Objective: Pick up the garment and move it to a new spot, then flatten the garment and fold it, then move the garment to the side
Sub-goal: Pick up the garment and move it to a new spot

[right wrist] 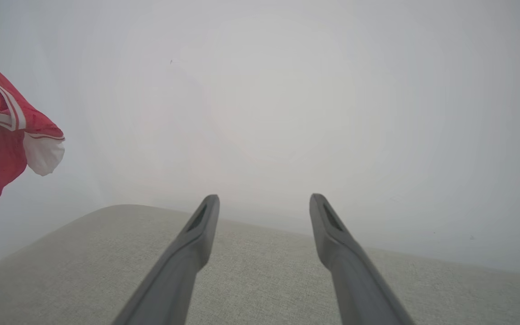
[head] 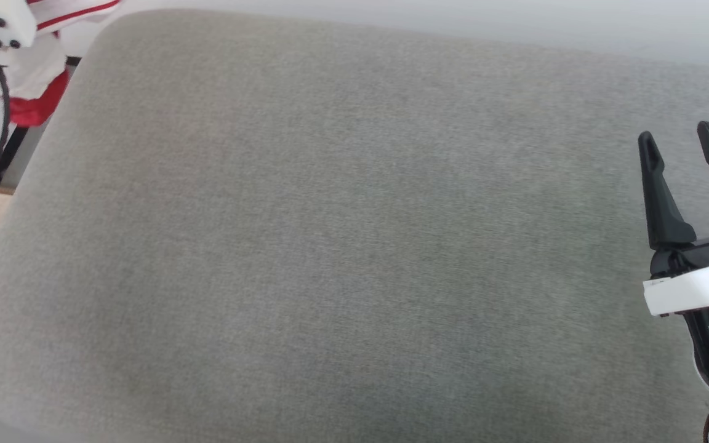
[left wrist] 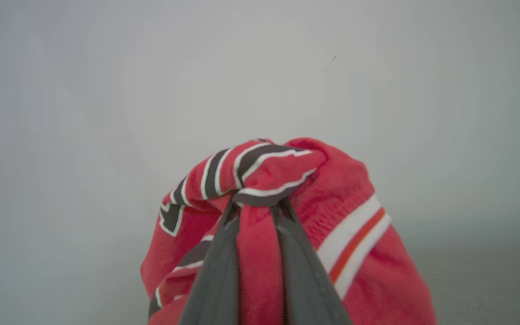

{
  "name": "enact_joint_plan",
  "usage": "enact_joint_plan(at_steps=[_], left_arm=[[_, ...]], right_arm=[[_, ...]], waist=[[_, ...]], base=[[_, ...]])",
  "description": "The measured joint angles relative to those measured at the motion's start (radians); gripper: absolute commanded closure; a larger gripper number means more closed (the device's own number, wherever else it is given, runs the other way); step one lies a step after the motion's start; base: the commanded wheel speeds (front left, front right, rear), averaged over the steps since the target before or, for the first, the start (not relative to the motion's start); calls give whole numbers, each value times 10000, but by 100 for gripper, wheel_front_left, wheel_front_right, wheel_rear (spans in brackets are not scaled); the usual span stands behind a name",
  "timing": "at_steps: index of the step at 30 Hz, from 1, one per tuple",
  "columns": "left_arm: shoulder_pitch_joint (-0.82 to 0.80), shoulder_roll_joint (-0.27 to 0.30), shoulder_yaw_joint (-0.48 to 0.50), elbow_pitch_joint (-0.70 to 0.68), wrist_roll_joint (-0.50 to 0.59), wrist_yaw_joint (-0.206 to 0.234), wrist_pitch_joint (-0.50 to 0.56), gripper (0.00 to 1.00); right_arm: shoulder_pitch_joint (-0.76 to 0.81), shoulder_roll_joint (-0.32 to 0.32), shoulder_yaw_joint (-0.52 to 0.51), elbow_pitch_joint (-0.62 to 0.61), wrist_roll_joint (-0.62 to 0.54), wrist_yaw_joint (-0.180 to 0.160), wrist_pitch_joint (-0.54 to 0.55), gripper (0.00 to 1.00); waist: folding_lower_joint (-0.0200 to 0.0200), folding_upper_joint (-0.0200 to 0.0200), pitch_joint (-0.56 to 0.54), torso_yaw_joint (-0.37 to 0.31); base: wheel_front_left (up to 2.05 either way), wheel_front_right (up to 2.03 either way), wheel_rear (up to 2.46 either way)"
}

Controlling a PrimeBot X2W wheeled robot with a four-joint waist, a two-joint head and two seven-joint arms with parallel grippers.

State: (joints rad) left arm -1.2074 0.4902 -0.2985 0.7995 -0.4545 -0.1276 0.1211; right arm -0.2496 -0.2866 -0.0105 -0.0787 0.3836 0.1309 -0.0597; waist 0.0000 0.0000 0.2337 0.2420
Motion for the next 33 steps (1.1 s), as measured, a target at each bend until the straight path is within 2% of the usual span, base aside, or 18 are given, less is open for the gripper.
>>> enact_joint_plan(at_steps=[7,9,12,13,14,21,27,33], left_arm=[[847,163,-522,-2800,-506,8,1697,100],[1130,157,-646,-3691,-568,155,2236,100],[1583,52,-861,-4964,-784,322,2989,100],[1583,52,-861,-4964,-784,322,2989,100],[1912,-90,-1060,-5753,-909,426,3490,100],[2749,-387,-1827,-7540,-1081,763,4847,100],[3843,-681,-2690,-8188,-1277,974,5850,100],[5032,-1009,-3428,-7361,-1682,903,6052,100]], right_arm=[[108,382,-489,67,-69,0,-174,0],[146,439,-650,132,-69,0,-268,0],[187,539,-878,236,-113,-2,-383,0],[187,539,-878,236,-113,-2,-383,0],[233,585,-999,305,-140,0,-477,0],[355,872,-1312,508,-100,0,-734,0],[562,1175,-1333,869,-42,-2,-1007,0],[659,1423,-1104,1275,19,-2,-1229,0]], waist=[[0,0,-165,-645],[0,0,-192,-906],[0,0,-208,-1339],[0,0,-208,-1339],[0,0,-209,-1643],[0,1,-188,-2566],[0,1,-90,-3395],[0,0,47,-3911]], base=[[0,0,0],[0,0,0],[0,0,0],[0,0,0],[0,0,0],[0,0,0],[0,0,0],[0,0,0]])
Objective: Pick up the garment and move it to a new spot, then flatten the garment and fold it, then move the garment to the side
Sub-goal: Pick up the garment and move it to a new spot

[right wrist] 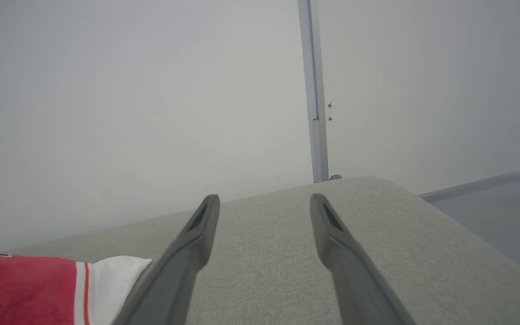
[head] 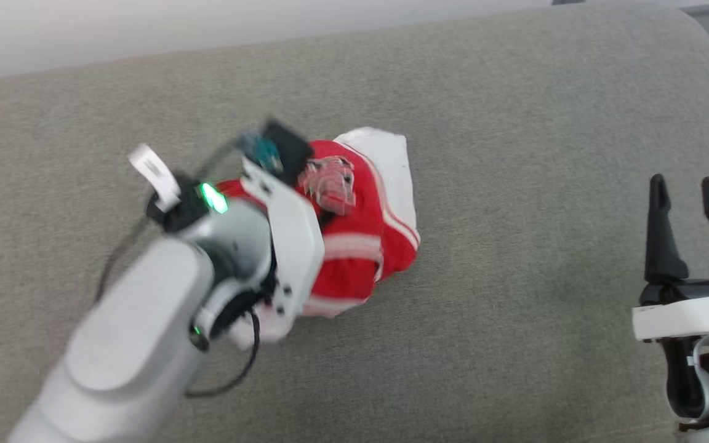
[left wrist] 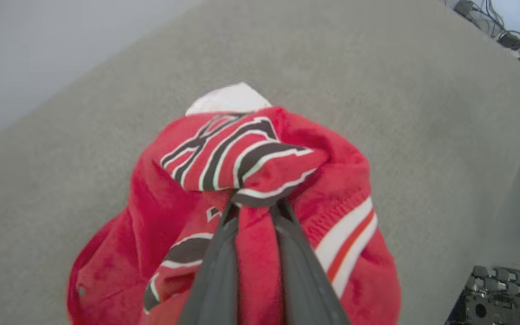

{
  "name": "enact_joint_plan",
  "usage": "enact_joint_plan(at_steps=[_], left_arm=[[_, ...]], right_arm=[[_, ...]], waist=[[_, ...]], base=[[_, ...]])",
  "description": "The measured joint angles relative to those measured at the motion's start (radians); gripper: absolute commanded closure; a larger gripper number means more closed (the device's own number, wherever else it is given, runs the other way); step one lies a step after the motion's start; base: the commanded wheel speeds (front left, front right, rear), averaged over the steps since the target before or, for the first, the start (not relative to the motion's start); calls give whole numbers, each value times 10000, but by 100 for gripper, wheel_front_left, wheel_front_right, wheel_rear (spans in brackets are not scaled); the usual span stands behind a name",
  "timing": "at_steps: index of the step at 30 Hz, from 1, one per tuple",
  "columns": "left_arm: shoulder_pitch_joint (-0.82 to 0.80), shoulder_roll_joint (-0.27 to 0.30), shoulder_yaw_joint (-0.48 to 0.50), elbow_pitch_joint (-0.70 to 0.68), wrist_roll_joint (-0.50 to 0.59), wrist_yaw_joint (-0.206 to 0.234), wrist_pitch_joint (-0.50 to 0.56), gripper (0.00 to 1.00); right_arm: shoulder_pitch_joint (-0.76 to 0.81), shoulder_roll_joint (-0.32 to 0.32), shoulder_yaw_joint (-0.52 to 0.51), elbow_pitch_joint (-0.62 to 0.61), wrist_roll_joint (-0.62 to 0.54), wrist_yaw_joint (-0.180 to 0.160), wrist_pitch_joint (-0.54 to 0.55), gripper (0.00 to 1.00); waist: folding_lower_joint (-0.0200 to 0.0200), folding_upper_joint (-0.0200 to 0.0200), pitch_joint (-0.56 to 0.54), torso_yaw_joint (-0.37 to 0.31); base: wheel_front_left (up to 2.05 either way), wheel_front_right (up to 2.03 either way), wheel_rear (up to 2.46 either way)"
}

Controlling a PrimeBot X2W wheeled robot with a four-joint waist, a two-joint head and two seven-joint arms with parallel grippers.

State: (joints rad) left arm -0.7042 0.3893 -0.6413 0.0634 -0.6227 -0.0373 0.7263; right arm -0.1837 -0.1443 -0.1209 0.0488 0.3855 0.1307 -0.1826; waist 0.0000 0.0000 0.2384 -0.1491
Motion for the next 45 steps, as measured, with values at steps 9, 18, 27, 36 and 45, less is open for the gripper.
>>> enact_joint_plan(at_steps=[9,18,27,36,45], left_arm=[[570,-543,-901,2907,-42,-389,-98,100],[156,-1064,-1325,4502,-63,-709,-522,0],[102,-721,-1175,3917,-67,-754,-1718,0],[859,-92,-316,2265,73,-276,-4149,0],[2601,539,926,1453,105,316,-7570,0]], right_arm=[[-111,61,424,449,69,0,-174,0],[-221,-6,518,617,134,0,-267,0],[-187,-161,454,715,-82,2,-307,0],[172,-259,405,796,-617,0,-391,0],[610,-253,407,955,-750,0,-466,0]], waist=[[0,0,63,-299],[0,0,43,-263],[0,0,-230,143],[0,0,-734,590],[0,1,-1364,1068]], base=[[0,0,0],[0,0,0],[0,0,0],[0,0,0],[0,0,0]])
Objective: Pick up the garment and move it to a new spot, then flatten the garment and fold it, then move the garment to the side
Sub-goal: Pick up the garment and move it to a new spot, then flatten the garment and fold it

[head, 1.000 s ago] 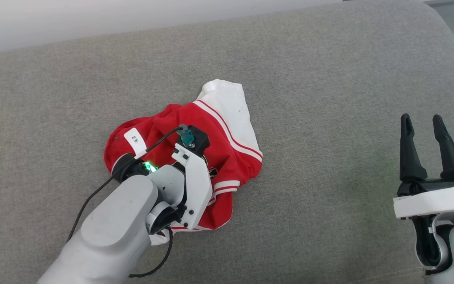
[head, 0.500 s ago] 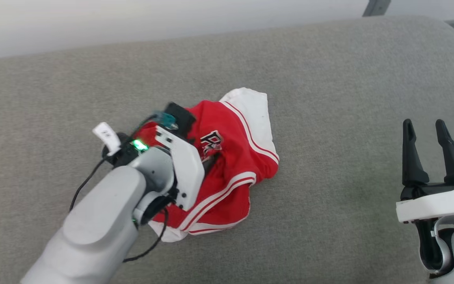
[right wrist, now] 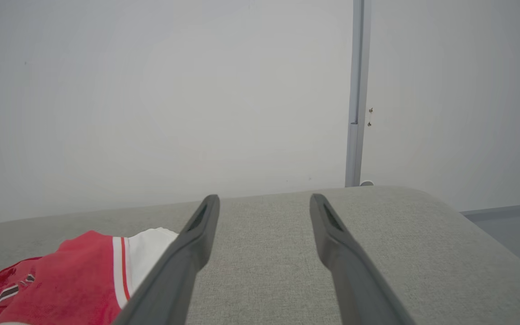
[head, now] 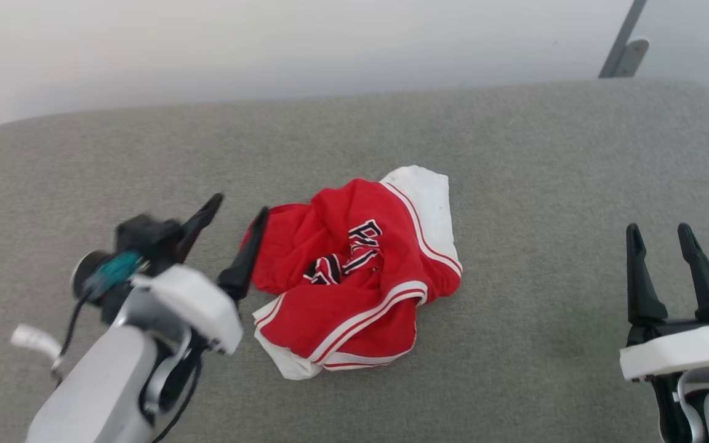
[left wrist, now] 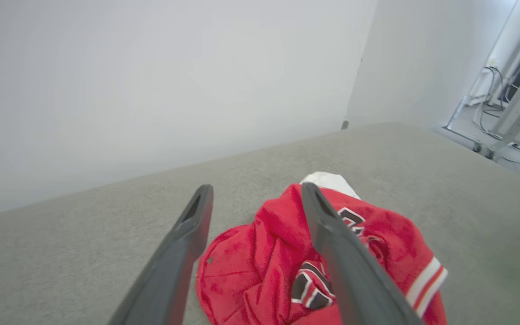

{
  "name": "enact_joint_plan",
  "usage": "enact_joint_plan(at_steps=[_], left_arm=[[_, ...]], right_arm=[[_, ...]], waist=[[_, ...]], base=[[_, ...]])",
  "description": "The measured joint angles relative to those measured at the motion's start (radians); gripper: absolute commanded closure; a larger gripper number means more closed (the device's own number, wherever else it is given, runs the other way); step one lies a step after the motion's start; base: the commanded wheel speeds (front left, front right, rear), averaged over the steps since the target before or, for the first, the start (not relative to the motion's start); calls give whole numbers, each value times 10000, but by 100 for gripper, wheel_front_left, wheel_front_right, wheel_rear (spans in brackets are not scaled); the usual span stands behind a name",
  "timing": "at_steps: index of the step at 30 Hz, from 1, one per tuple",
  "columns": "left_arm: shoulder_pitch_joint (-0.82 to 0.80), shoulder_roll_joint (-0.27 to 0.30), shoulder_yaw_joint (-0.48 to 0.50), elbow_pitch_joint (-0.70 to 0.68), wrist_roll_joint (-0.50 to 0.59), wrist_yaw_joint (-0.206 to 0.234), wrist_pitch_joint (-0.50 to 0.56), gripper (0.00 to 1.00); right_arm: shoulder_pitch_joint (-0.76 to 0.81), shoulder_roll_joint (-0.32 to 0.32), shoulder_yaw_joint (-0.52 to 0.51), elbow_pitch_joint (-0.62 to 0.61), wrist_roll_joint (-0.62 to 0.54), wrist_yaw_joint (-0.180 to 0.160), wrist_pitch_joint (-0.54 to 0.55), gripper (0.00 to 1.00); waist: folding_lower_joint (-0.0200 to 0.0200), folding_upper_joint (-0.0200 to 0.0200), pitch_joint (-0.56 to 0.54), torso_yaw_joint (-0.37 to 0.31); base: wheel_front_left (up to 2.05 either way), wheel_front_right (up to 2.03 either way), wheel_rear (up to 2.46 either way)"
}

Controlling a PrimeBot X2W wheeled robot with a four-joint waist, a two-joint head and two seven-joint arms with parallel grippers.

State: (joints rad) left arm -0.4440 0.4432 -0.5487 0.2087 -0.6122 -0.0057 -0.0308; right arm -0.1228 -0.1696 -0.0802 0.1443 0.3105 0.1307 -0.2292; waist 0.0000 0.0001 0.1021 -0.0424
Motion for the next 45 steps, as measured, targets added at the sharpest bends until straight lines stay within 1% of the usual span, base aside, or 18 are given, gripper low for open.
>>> enact_joint_plan(at_steps=[3,4,7,8,14,18,22,25,26,30,34,40,45], left_arm=[[681,182,391,-142,-123,153,-934,0],[1127,303,619,-211,-157,291,-1367,0],[1549,366,880,-267,-305,385,-1707,0],[2001,385,1168,-345,-579,458,-1948,0],[3276,391,1965,-579,-767,410,-2263,0],[3940,150,2642,-846,-683,395,-2293,0],[4540,-328,3371,-1076,-265,176,-2295,0],[4939,-677,3837,-1164,69,-125,-2295,0],[4939,-677,3837,-1164,69,-125,-2295,0],[5328,-1062,4311,-1189,382,-485,-2297,0],[5500,-1394,4707,-1198,629,-744,-2303,0],[5608,-1745,5091,-1204,849,-995,-2305,0],[5735,-2004,5233,-1210,1043,-1103,-2305,0]], right_arm=[[148,-10,-42,123,-25,0,-2,0],[208,-15,-82,128,-29,0,-2,0],[289,-31,-138,153,-29,0,-2,0],[344,-42,-192,163,-38,0,0,0],[486,-10,-309,113,-130,0,77,0],[521,13,-339,92,-134,0,92,0],[583,35,-316,92,-144,0,104,0],[697,75,-305,146,-150,0,104,0],[697,75,-305,146,-150,0,104,0],[786,159,-313,240,-148,0,100,0],[974,267,-399,295,-148,0,86,0],[1130,389,-489,368,-148,0,44,0],[1192,477,-527,380,-157,0,-2,0]], waist=[[0,0,-192,162],[0,0,-285,276],[0,-1,-349,406],[0,-1,-411,526],[0,0,-557,814],[0,0,-641,932],[0,0,-746,996],[0,-1,-854,1008],[0,-1,-854,1008],[0,0,-985,997],[0,0,-1073,968],[0,0,-1120,929],[0,0,-1118,941]], base=[[0,0,0],[0,0,0],[0,0,0],[0,0,0],[0,0,0],[0,0,0],[0,0,0],[0,0,0],[0,0,0],[0,0,0],[0,0,0],[0,0,0],[0,0,0]])
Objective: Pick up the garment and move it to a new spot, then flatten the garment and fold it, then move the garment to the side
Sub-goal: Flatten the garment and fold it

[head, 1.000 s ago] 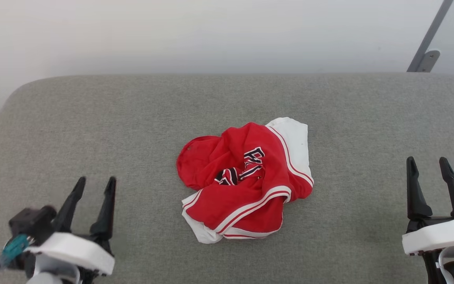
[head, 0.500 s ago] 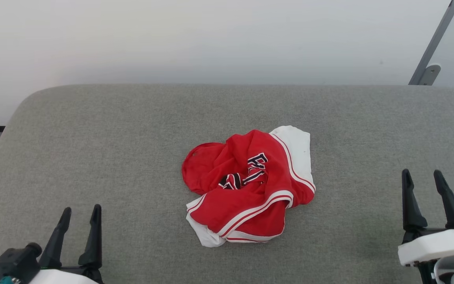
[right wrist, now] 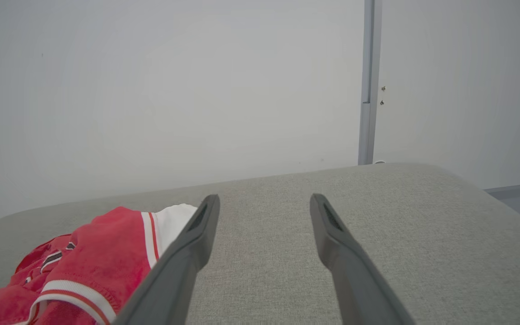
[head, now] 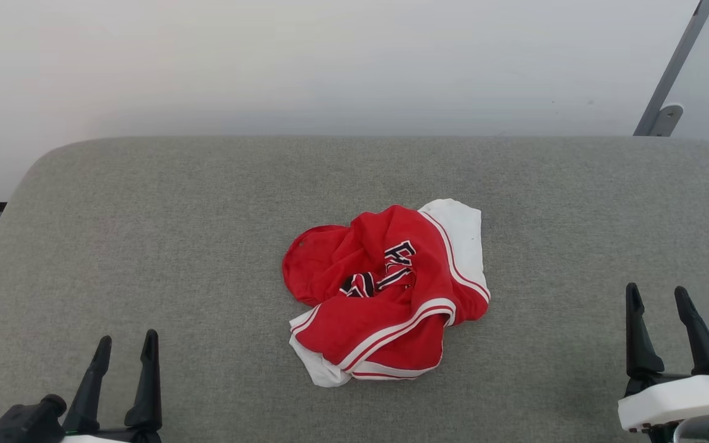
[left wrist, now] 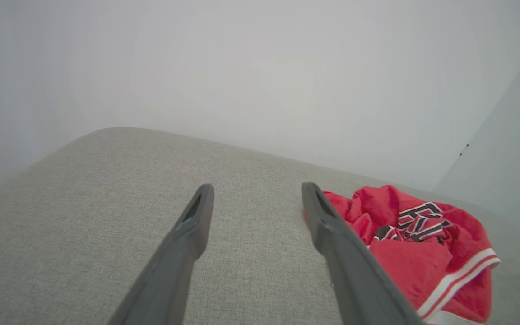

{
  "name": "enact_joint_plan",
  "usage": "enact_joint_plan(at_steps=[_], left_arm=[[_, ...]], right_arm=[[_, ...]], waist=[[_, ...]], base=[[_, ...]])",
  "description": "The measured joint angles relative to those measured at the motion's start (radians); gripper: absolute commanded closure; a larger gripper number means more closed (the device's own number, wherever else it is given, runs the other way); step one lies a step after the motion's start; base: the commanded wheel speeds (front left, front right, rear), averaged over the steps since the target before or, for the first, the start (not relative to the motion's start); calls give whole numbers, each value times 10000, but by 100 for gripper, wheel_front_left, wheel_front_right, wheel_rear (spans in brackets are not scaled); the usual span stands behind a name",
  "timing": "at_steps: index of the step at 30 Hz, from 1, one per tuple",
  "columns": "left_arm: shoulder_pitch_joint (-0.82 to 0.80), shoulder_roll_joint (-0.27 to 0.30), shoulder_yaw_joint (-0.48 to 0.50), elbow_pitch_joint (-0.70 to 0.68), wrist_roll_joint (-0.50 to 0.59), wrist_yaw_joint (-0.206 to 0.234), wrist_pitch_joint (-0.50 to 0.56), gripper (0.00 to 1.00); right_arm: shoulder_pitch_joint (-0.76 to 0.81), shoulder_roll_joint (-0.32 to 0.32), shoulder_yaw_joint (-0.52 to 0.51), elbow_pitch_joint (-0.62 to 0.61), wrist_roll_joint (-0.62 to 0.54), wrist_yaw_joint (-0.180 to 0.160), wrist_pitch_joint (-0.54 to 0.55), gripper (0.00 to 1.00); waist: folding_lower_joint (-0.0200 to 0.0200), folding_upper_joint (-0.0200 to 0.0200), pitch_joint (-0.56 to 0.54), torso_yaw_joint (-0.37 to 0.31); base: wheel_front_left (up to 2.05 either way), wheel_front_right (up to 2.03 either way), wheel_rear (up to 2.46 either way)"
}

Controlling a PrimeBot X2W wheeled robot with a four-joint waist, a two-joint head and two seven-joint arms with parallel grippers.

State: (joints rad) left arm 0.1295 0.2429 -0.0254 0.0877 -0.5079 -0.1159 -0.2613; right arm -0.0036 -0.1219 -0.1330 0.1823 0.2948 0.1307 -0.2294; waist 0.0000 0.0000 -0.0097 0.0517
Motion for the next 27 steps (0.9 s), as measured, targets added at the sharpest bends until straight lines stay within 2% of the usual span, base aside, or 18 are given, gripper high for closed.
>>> enact_joint_plan(at_steps=[7,12,21,27], left_arm=[[8,-219,19,19,199,-75,0,0],[-120,-347,-109,71,339,-88,0,0],[-825,-821,-719,104,512,-115,-2,0],[-1240,-961,-1170,96,512,-117,0,0]], right_arm=[[-38,13,94,33,21,0,178,0],[-643,-267,399,128,65,0,709,0],[-2549,-1724,1298,1223,418,0,1793,0],[-3870,-2767,2341,2286,1037,2,2780,0]], waist=[[0,0,86,123],[0,0,347,347],[0,0,1014,1226],[-1,0,1522,1988]], base=[[0,0,0],[0,0,0],[0,0,0],[0,0,0]])
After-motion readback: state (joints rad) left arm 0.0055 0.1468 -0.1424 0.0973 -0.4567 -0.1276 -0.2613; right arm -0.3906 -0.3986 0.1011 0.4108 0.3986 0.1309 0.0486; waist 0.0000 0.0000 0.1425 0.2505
